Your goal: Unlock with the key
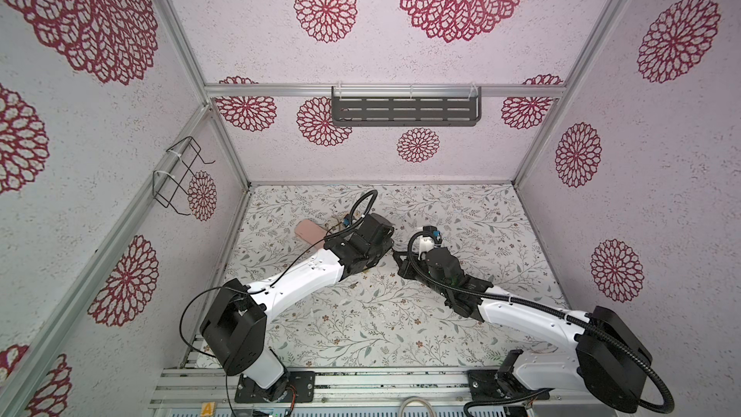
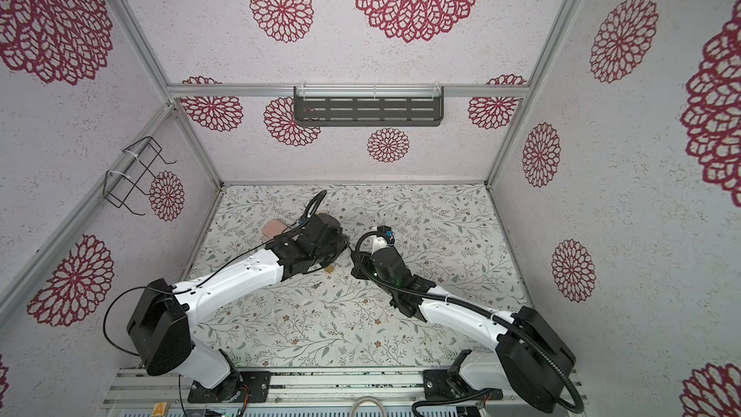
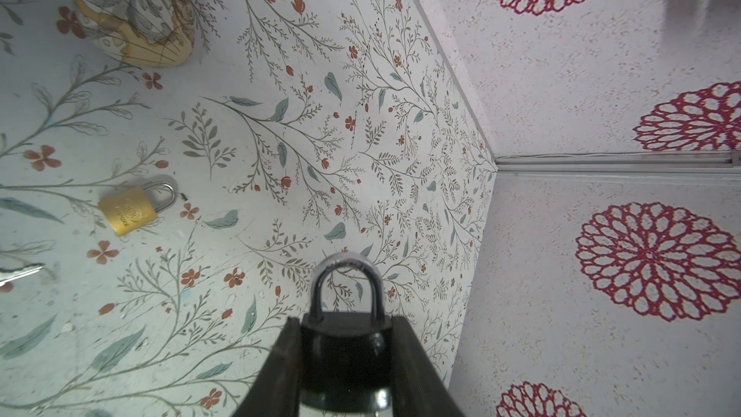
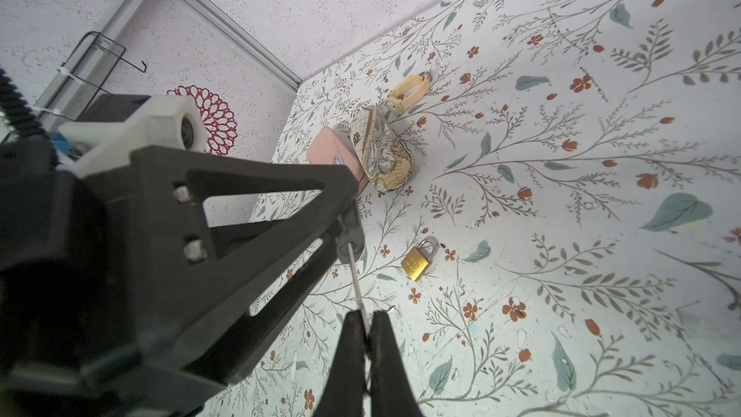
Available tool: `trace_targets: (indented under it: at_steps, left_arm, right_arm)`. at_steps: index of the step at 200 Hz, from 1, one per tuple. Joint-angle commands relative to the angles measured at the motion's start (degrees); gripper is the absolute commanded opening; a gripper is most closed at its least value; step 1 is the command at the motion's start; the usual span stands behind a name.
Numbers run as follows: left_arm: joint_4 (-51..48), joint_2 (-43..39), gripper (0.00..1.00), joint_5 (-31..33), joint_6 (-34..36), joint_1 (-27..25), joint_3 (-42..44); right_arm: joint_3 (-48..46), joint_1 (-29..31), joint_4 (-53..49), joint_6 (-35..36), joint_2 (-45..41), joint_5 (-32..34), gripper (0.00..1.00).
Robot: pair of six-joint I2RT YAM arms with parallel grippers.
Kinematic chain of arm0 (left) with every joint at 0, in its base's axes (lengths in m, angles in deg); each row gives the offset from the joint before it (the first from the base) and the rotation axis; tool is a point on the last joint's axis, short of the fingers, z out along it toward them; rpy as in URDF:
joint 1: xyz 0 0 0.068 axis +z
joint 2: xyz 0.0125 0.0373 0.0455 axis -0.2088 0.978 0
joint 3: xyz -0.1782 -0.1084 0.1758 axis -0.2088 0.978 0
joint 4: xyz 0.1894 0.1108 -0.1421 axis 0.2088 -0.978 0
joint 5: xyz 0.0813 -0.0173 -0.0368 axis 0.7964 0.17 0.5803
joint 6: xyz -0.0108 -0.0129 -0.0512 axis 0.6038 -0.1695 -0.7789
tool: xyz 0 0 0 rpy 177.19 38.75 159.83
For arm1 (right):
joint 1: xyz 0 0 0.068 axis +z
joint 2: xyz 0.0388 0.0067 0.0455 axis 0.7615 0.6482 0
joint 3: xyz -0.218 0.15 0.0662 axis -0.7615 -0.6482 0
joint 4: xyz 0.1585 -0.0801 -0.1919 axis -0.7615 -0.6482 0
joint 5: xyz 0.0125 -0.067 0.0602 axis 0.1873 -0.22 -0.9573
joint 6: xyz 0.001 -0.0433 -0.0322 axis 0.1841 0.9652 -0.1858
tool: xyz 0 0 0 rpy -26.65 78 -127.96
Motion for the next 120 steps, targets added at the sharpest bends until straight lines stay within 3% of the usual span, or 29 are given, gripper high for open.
trace_targets:
  at_steps: [1, 120]
  left_arm:
    - [0.9, -1.6, 0.0, 1.6, -0.3, -0.3, 0.1]
    - [1.0, -2.2, 0.0, 1.7, -0.7, -0.4, -0.2]
  right_arm:
    - [1.9, 0.4, 3.1, -0.4, -0.7, 0.8, 0.0]
    - [2.8, 0.4, 2.7, -0.9, 0.8, 0.9, 0.0]
